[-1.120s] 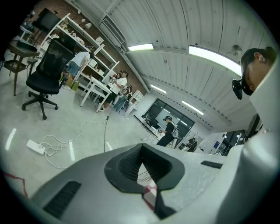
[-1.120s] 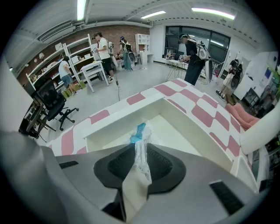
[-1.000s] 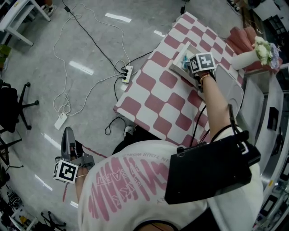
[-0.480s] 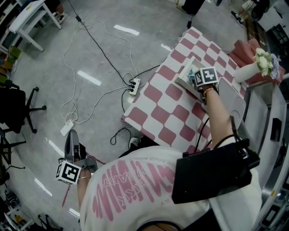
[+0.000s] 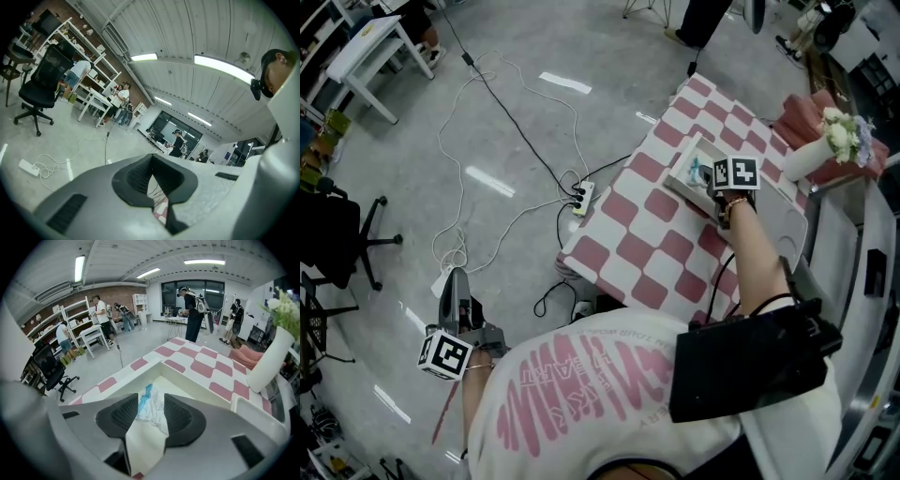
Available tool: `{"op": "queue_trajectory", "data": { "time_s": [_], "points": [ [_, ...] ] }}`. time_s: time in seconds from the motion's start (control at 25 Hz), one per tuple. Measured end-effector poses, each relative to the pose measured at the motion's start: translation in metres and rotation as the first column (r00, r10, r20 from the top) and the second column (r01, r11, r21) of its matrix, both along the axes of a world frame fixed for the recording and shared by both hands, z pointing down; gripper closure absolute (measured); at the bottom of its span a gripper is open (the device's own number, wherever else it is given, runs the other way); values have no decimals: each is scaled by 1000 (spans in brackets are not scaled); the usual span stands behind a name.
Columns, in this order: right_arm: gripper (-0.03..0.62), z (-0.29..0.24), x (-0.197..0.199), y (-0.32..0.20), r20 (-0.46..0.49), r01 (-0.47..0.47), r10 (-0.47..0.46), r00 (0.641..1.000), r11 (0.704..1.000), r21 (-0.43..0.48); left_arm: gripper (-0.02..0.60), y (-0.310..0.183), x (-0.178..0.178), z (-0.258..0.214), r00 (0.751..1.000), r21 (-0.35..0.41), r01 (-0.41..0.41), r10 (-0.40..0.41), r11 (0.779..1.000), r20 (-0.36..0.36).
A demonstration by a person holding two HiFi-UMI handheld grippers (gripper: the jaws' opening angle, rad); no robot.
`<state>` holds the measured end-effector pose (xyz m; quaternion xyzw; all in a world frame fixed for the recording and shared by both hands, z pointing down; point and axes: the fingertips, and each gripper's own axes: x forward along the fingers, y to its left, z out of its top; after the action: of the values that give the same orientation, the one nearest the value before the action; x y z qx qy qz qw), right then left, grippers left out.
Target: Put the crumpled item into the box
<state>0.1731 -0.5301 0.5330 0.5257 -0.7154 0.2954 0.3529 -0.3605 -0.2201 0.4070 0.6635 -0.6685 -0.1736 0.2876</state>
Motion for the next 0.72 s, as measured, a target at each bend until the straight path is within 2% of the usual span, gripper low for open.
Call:
{"op": "queue_trajectory", "data": {
  "time_s": [0.12, 0.28, 0.52, 0.72],
  "points": [
    [484, -14, 4, 3, 43, -53, 51, 998, 998, 38, 574, -4, 0, -4, 1000, 14, -17, 17, 1000, 4],
    [530, -34, -2, 8, 105, -100, 91, 990, 991, 86, 574, -7, -1, -9, 999, 29, -36, 36, 999, 9],
    [560, -82, -28, 21, 212, -118, 72, 975, 970, 212, 574, -20, 0, -13, 996, 71, -90, 90, 993, 7],
    [580, -142, -67, 43, 383, -159, 14, 924, 923, 350, 574, -31, 8, -22, 987, 93, -158, 156, 983, 21]
  ]
}}
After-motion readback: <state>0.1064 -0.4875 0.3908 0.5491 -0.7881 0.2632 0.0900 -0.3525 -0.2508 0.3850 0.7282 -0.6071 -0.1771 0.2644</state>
